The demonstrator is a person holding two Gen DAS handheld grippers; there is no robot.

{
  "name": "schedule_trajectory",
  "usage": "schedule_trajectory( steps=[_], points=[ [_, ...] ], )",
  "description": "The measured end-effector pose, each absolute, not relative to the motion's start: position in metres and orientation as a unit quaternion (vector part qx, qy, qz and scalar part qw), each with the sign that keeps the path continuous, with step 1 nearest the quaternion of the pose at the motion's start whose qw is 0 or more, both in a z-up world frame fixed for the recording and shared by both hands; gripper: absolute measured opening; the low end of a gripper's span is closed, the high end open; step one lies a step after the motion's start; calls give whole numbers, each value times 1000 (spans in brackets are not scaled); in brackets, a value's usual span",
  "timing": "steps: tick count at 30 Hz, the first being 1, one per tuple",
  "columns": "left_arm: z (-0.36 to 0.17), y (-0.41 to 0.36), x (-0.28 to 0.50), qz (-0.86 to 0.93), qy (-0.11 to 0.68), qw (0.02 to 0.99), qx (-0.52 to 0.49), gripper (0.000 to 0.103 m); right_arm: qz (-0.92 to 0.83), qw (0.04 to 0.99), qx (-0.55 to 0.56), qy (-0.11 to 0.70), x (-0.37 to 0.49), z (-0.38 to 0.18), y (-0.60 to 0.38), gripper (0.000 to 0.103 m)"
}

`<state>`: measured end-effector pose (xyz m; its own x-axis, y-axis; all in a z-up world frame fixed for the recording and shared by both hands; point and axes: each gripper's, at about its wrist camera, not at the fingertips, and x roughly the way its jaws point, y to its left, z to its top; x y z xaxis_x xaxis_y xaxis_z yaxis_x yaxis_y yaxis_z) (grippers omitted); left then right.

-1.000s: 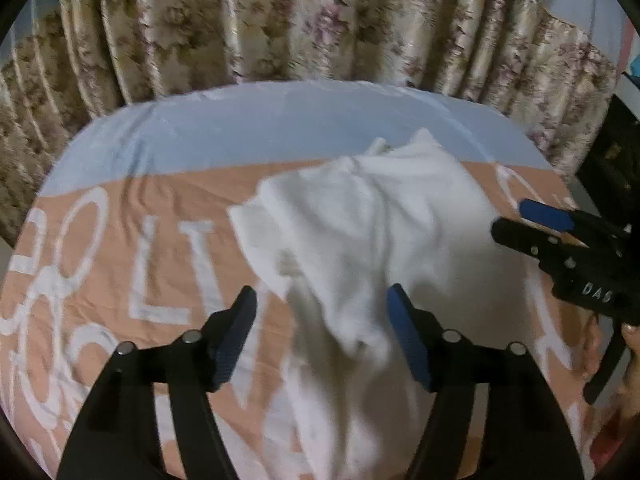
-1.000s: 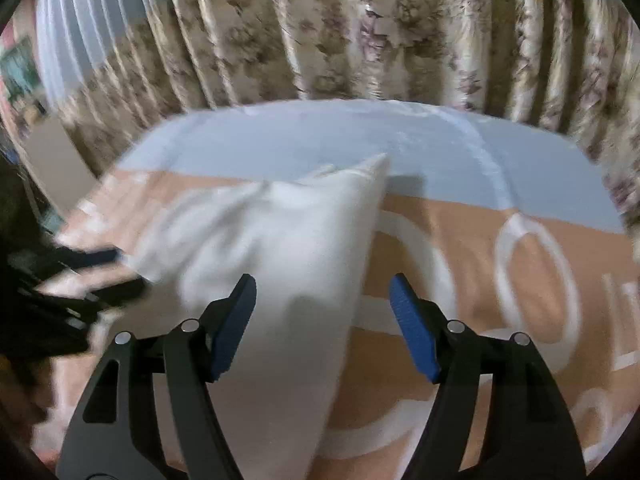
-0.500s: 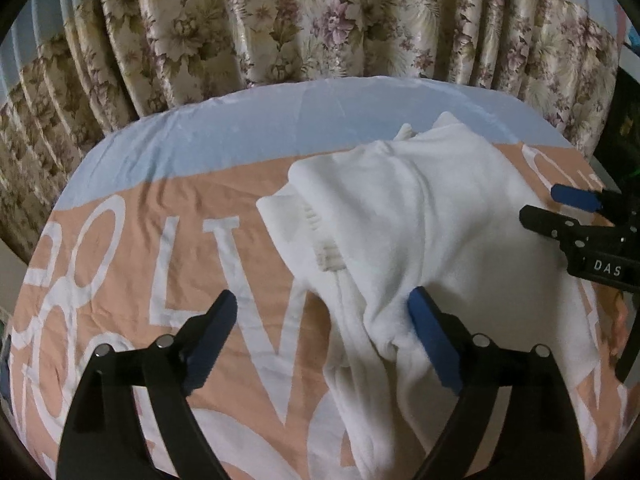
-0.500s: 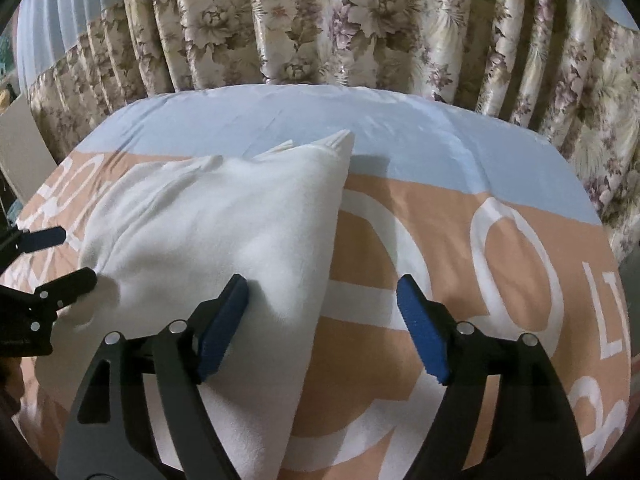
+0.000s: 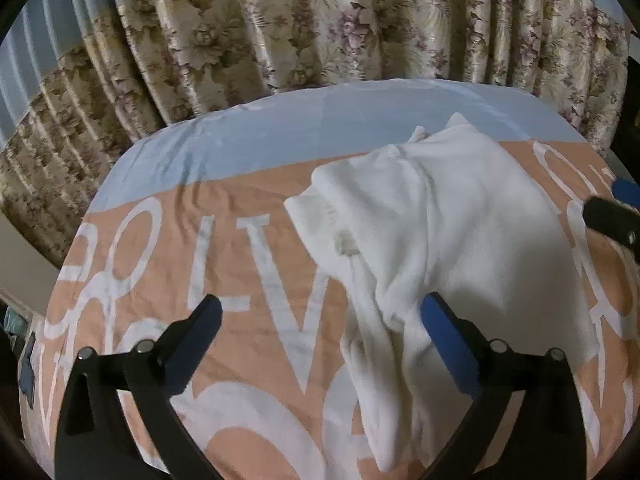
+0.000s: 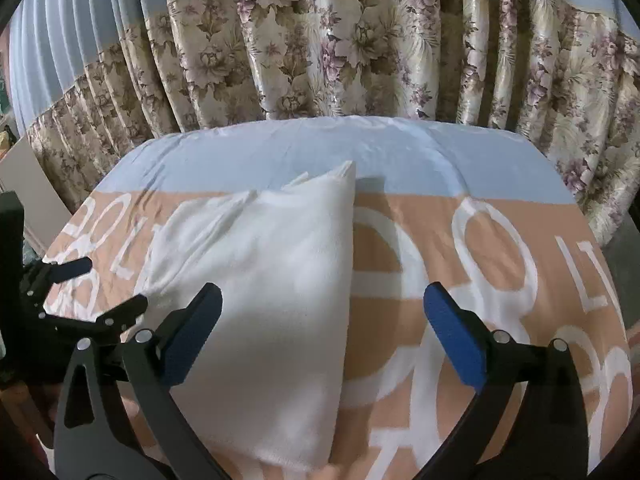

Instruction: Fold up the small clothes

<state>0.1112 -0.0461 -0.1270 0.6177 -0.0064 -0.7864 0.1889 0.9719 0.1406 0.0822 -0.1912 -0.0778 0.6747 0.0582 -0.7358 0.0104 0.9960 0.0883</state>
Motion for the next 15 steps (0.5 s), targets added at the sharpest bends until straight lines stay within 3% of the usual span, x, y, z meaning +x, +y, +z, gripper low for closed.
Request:
schedule_trajectory(
  steps=[8,15],
  points=[
    [-119,-36,81,-50,449,887,89,101,-32,910,17,413,47,-91,-173,100],
    [-95,-26,51,-25,431,898,91,101,-48,921,32,386,16,-67,-170,100]
  ],
)
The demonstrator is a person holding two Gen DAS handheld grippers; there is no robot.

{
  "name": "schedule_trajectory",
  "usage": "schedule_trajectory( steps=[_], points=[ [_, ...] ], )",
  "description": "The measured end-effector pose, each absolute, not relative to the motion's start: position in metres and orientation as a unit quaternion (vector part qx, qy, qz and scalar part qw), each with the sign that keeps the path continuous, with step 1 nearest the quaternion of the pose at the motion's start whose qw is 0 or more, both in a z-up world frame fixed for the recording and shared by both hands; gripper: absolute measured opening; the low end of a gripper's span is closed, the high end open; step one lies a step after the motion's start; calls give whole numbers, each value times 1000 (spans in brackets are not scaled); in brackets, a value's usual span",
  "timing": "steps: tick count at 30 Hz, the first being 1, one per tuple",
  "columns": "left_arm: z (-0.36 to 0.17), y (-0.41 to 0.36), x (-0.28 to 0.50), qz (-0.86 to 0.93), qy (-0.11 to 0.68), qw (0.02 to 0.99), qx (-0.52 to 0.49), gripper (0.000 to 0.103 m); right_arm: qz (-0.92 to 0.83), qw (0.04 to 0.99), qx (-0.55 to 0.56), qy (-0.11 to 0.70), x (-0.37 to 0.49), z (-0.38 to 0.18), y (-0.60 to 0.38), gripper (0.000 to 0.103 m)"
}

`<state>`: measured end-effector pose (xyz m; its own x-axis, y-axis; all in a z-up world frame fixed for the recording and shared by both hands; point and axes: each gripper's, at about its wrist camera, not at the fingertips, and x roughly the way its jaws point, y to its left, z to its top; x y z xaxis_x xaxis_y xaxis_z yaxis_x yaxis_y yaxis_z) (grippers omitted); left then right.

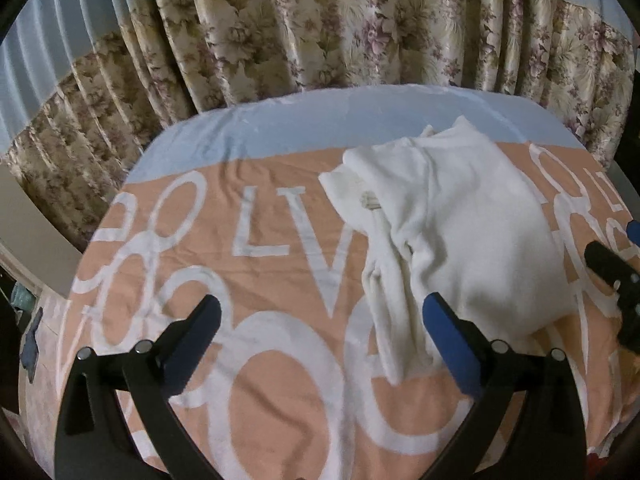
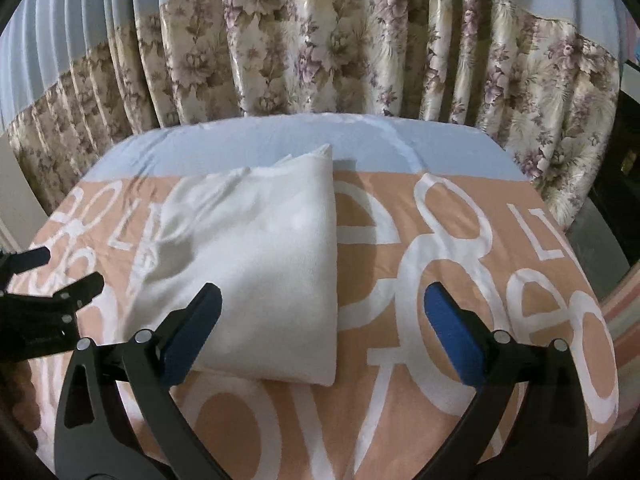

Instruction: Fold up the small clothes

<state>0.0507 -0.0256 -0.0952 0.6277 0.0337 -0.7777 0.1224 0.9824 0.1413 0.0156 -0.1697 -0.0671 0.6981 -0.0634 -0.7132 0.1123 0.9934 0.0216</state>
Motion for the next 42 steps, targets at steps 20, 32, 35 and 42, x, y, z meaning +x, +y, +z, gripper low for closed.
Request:
schedule_trajectory(
  steps=[20,32,35,42],
  points=[
    [10,-11,-12,28,339,939,59,101,-88,936,41,338,-31,30,-158,100],
    [26,-4,-21,47,327,942,57,101,-101,946,26,306,-43,54,-158,100],
    [23,1,-21,50,332,940,53,101,-103,946,25,308,-43,51,-159,100],
    [20,6,-19,53,333,940,51,101,-100,944,25,314,-40,47,-160,100]
  ],
)
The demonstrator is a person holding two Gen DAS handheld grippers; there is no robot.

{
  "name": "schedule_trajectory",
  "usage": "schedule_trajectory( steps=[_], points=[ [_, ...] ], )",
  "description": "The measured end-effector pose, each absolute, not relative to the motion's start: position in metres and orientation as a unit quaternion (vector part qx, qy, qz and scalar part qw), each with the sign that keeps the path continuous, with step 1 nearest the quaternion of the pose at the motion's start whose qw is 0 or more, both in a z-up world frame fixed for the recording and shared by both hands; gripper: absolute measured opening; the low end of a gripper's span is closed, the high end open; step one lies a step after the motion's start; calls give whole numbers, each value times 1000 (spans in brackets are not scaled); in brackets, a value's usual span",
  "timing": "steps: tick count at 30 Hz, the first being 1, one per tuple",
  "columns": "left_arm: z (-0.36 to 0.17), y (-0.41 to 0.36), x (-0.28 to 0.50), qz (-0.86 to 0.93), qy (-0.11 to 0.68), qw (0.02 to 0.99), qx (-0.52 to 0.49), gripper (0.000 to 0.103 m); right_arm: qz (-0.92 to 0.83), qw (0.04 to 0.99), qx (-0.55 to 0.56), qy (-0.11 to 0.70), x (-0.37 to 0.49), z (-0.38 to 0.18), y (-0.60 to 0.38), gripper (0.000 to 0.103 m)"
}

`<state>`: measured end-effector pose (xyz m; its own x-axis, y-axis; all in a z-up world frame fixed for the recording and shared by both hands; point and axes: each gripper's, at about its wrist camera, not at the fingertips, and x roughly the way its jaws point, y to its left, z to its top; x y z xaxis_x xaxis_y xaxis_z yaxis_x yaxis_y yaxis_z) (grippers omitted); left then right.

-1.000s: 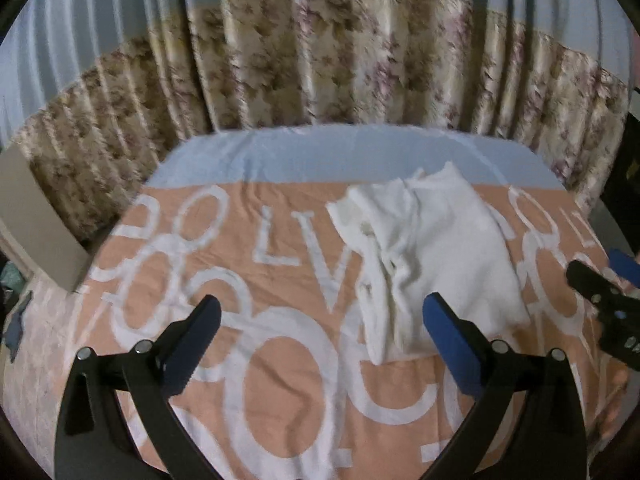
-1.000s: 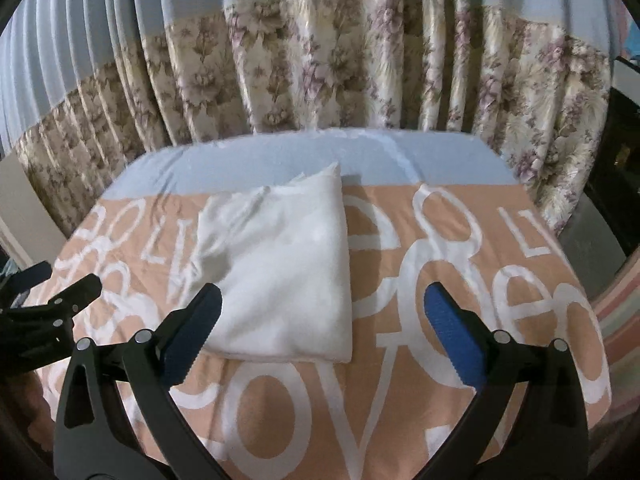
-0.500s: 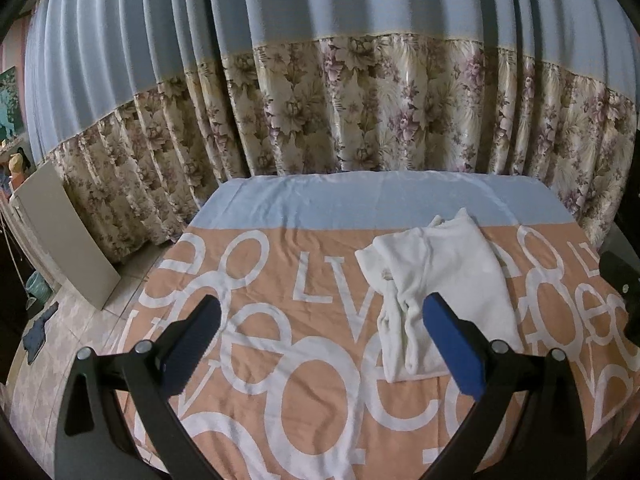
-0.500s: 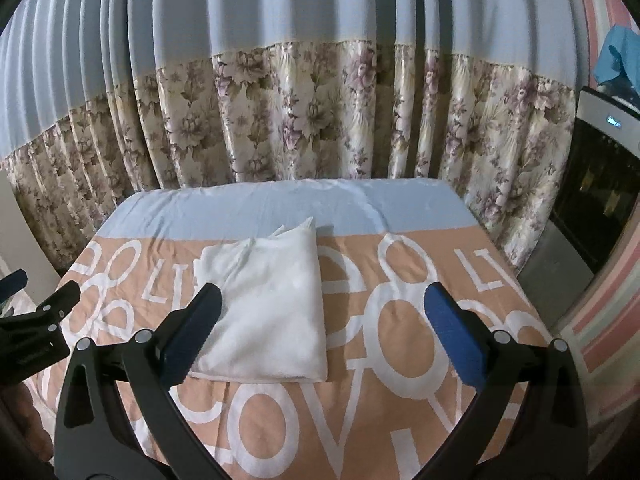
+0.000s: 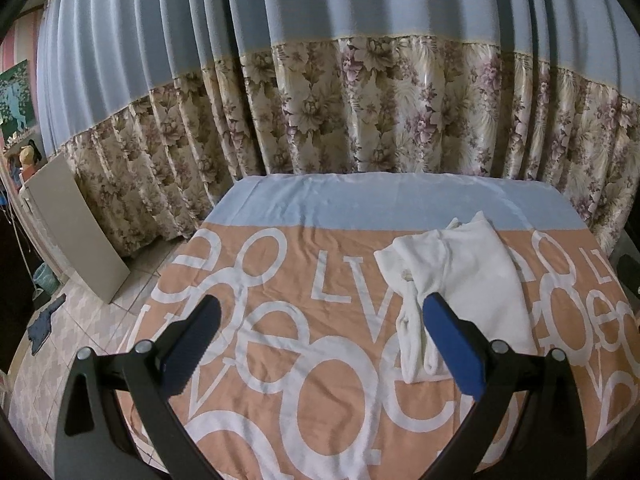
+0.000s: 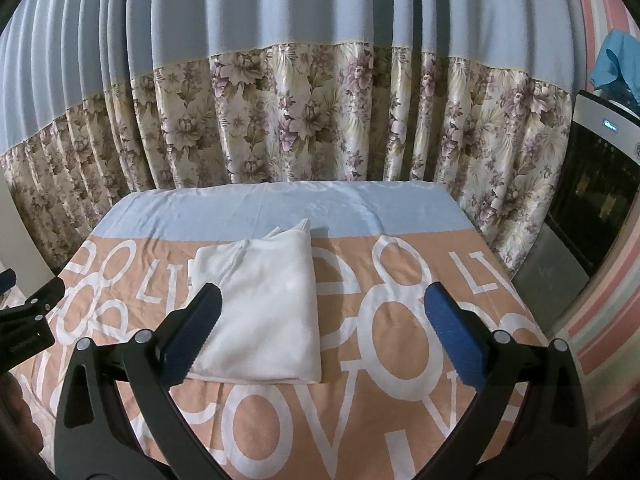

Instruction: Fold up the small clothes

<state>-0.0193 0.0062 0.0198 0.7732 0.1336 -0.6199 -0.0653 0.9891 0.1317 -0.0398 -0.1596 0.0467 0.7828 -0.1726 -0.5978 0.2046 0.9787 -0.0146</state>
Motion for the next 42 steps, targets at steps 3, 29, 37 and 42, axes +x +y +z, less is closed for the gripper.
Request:
schedule_trajectory(
  steps=[3,29,37,42],
  points=[
    [20,7,-19,56,330,941,50,101,-101,944,25,312,-40,47,-161,100],
    [18,5,-19,58,333,940,48,101,-102,944,24,312,-40,46,-161,100],
    [17,3,-18,59,332,940,48,101,-101,944,22,313,-39,45,-160,100],
    [17,4,-19,58,332,940,48,101,-100,944,22,312,-39,45,-158,100]
  ],
)
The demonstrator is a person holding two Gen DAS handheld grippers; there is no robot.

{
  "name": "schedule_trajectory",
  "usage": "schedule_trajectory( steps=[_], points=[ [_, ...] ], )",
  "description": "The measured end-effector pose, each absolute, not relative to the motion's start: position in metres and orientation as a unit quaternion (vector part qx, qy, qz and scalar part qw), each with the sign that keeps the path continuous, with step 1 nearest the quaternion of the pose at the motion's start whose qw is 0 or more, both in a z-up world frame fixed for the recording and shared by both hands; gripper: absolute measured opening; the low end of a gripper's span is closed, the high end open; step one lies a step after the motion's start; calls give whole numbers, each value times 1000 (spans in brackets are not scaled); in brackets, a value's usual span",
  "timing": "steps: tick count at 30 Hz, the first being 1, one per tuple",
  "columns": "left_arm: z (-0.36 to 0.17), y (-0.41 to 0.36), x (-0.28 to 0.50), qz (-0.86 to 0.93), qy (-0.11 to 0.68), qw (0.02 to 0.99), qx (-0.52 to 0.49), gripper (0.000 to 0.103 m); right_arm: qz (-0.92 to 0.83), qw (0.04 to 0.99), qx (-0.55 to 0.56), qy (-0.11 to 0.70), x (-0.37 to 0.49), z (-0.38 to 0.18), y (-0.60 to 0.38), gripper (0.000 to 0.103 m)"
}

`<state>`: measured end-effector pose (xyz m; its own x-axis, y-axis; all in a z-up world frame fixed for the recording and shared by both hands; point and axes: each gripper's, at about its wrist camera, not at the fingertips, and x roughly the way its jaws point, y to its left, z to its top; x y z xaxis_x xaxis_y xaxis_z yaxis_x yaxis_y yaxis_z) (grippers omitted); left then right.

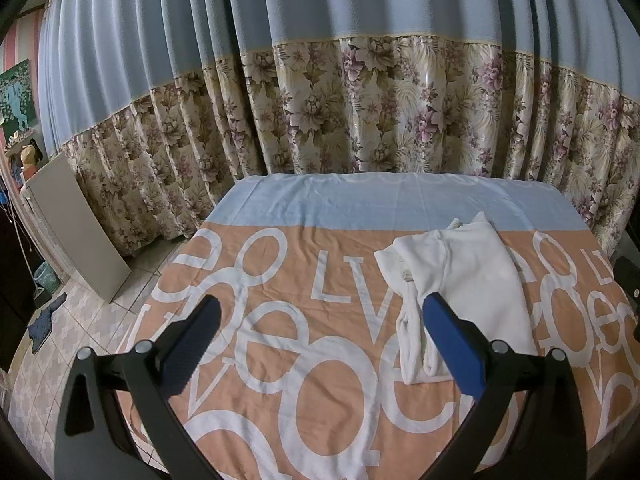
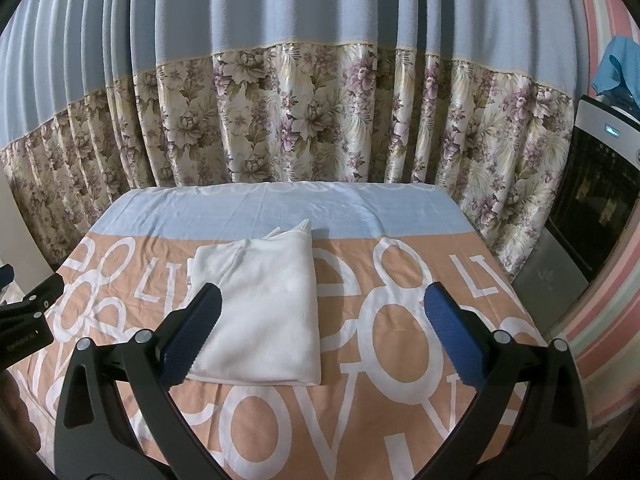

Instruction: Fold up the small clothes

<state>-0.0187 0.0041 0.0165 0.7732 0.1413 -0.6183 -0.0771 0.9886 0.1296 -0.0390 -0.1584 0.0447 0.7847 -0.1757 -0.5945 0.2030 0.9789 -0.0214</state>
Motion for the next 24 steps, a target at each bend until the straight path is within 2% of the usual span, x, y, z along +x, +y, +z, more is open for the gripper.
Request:
schedule_trajectory(
  steps=[24],
  points=[
    [26,-7,-21,45,313,947,61,101,-95,945,17,314,-34,44,-160,100]
  ],
)
